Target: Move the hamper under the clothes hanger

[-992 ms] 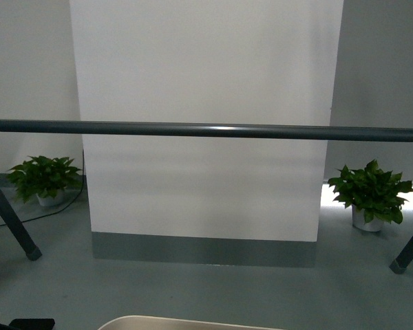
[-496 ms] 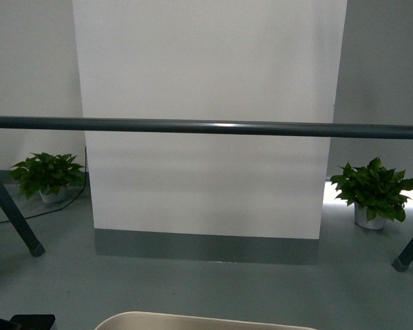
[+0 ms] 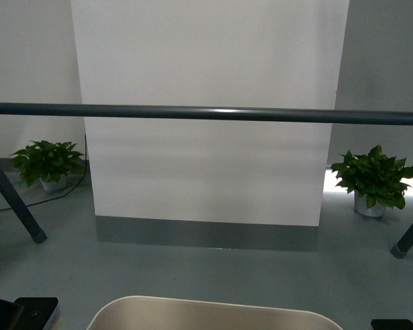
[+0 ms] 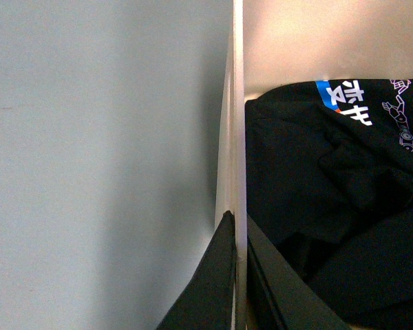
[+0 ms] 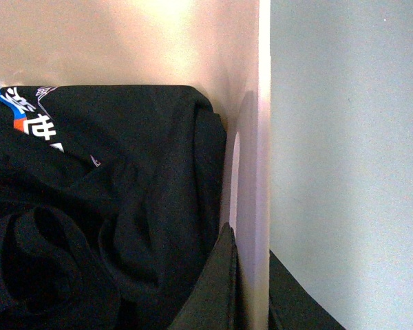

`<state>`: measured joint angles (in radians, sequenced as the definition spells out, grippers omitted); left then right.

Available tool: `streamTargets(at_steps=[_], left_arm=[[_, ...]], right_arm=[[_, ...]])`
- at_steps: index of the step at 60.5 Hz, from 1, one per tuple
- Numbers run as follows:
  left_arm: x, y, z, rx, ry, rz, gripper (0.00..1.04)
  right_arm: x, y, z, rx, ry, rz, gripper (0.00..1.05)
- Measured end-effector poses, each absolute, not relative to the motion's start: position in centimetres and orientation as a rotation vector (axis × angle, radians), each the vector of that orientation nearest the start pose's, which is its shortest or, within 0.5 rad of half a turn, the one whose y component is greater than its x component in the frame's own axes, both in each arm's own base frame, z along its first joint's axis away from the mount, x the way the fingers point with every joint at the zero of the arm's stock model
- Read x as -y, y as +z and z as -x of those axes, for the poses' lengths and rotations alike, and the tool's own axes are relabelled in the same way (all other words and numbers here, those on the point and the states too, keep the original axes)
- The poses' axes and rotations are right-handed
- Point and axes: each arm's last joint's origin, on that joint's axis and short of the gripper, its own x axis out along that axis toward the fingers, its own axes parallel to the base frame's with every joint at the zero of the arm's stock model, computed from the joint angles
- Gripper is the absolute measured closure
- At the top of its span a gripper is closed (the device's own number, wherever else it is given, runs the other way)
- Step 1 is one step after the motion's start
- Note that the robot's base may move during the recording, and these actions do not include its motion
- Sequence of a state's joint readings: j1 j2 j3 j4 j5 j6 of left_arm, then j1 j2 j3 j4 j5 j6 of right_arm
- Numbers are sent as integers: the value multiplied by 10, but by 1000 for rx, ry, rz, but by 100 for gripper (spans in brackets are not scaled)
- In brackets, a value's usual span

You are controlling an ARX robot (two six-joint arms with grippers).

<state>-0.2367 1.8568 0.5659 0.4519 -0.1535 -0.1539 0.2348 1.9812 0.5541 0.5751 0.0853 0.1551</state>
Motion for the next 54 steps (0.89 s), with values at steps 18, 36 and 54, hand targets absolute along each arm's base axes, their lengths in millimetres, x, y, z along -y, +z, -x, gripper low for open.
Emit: streamTargets(at_steps=[18,36,54], left_arm=[[62,66,-277,-826,-15,-18,101],[65,63,-281,-991,-33,-4,101],[67,34,-278,-1100,-30,-17,101]], right_arm=[[-64,39,-276,-850,75,-10,102],[-67,35,-280,-977,-47,-131,102],[-69,6,-282,-1068,-109,-244,102]])
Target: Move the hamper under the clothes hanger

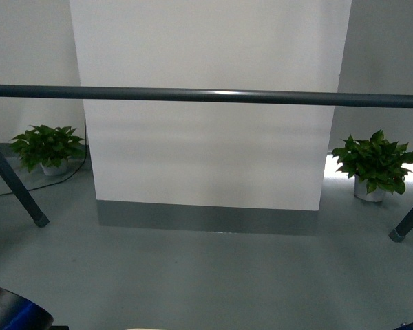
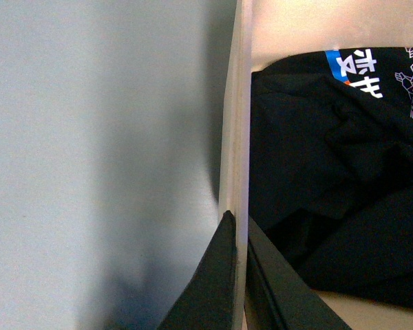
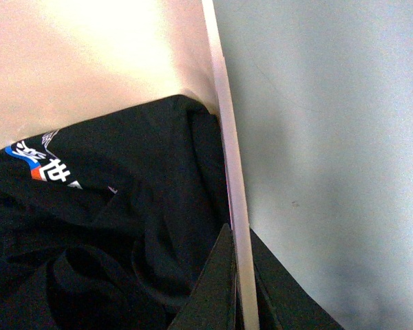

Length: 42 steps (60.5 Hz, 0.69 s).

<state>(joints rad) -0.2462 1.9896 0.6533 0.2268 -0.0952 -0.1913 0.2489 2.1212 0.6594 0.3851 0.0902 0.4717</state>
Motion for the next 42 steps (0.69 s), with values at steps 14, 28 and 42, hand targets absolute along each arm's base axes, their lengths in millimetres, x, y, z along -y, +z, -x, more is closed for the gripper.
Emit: streamTargets(at_steps=[14,28,42], left_arm=[[63,18,-297,-1050,-4,19,101],[60,4,-311,-986,18,56,101],[60,-9,-319,-937,46,58,101]], right_arm=[[-66,-4,-296,-1035,-124,-255,102],[-63,-13,-313,-987,-127,-244,102],[-63,-28,-322,-980,-126,-225,102]])
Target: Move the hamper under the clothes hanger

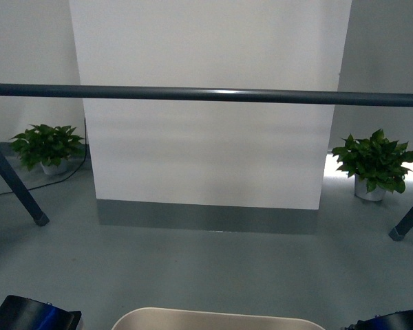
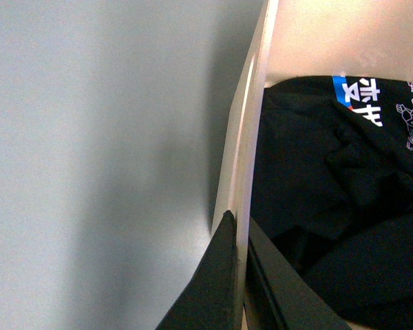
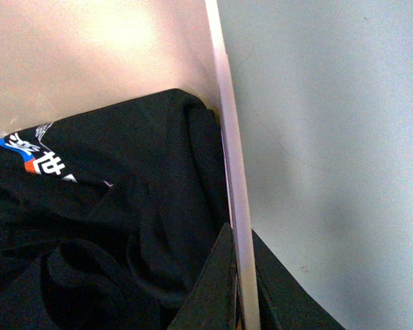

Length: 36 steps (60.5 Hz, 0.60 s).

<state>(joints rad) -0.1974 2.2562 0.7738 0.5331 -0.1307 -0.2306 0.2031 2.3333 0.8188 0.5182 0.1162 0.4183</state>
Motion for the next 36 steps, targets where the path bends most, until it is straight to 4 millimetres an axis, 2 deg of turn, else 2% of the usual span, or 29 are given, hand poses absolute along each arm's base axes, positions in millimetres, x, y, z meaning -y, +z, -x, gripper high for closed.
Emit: streamTargets(at_steps=[15,36], left_arm=[[60,-24,-335,-890,73,57,101],[64,-29,-333,-950,76,58,101]], right_arm=[[-62,-44,-338,-937,-127,-225,102],[-62,-50,-338,-928,-130,-231,102]])
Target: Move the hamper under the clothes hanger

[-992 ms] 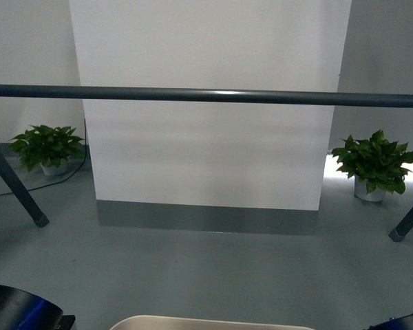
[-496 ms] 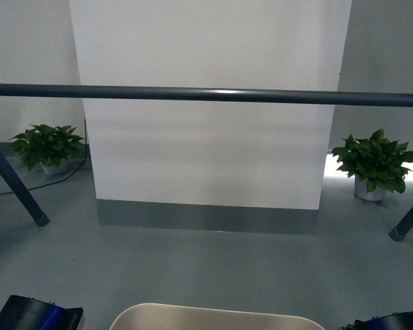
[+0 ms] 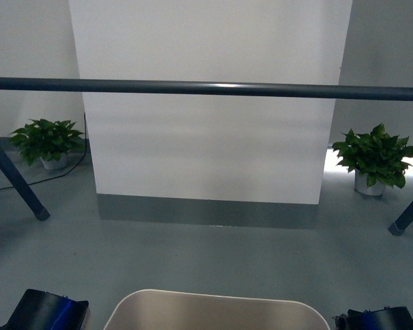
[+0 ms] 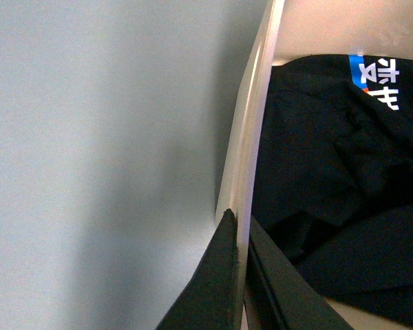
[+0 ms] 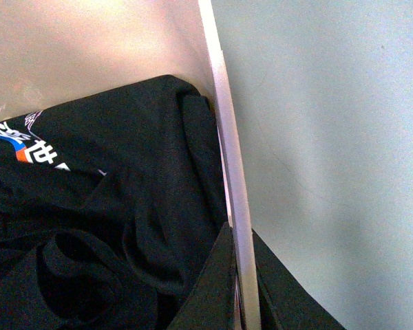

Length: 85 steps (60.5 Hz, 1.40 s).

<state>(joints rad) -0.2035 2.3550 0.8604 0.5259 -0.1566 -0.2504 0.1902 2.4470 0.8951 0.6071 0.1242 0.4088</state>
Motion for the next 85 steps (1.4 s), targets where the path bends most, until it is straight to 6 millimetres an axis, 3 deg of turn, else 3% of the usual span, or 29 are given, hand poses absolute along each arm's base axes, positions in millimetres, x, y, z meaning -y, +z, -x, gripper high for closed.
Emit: streamTargets(at_steps=[2,4,20,30,45,49,56,85], left_arm=[[65,-29,-333,-958,70,65,100],[65,-30,-332,-968,68,74,92],[64,-32,-317,-1012,62,74,58],[67,-5,-326,-957,33,113,37],[72,39,-337,-850,7,132,5],[73,57,-339,-811,-5,136,7],[75,94,-342,-712,-20,126,7],[80,213,-338,-409,-69,84,7]], right_arm=[[-62,-50,-338,-929,-130,-234,102],[-63,-50,-338,-930,-130,-235,102],[-62,-53,-331,-938,-159,-251,68],[-60,-40,-335,-896,-167,-258,48],[-54,-1,-345,-785,-179,-273,16],[-51,18,-347,-734,-185,-268,6],[-47,60,-351,-623,-189,-244,8],[-52,167,-341,-392,-166,-128,8]])
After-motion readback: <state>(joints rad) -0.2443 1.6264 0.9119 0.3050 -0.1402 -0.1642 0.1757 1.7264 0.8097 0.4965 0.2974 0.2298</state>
